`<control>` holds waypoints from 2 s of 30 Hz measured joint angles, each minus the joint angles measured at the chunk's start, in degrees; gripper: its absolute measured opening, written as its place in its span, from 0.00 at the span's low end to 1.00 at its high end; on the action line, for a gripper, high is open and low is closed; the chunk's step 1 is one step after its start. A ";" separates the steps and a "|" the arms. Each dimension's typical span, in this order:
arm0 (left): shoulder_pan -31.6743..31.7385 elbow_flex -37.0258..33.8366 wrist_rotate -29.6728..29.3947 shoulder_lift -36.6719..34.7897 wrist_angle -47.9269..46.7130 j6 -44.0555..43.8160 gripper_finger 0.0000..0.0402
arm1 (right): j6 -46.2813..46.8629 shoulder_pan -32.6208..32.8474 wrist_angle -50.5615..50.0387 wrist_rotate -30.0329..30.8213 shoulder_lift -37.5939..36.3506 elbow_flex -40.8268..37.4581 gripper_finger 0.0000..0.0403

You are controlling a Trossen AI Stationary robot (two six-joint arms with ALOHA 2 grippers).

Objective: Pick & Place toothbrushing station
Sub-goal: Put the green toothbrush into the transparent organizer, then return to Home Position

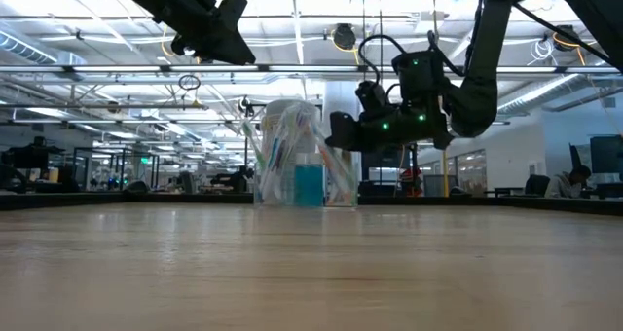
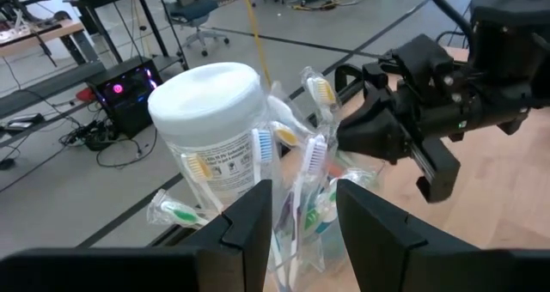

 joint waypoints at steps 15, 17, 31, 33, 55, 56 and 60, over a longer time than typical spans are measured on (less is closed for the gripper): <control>0.00 0.00 -0.11 0.00 -0.46 2.42 0.34 | -2.79 3.03 -4.43 9.06 -5.20 -2.23 0.02; 0.00 0.00 -0.11 0.00 -0.46 2.46 0.34 | -3.95 4.39 -7.19 11.48 -6.59 -2.66 0.02; 0.00 0.00 -0.13 0.00 -0.44 2.47 0.34 | -4.30 6.62 -20.32 15.00 -8.41 -2.86 0.02; 0.00 0.00 -0.13 0.00 -0.44 2.47 0.34 | -5.62 6.50 -19.92 14.98 -8.40 -2.86 0.02; -0.02 0.00 -0.07 0.00 -1.01 5.12 0.34 | -9.26 7.15 -38.05 14.91 -25.30 -2.89 0.30; -0.14 0.00 -0.08 0.00 -1.33 5.39 0.34 | -9.35 7.44 -40.17 14.87 -26.86 -2.89 0.31; -0.91 0.00 -0.09 -0.05 -2.99 9.31 0.34 | -10.46 9.36 -49.01 14.70 -33.97 -2.89 0.33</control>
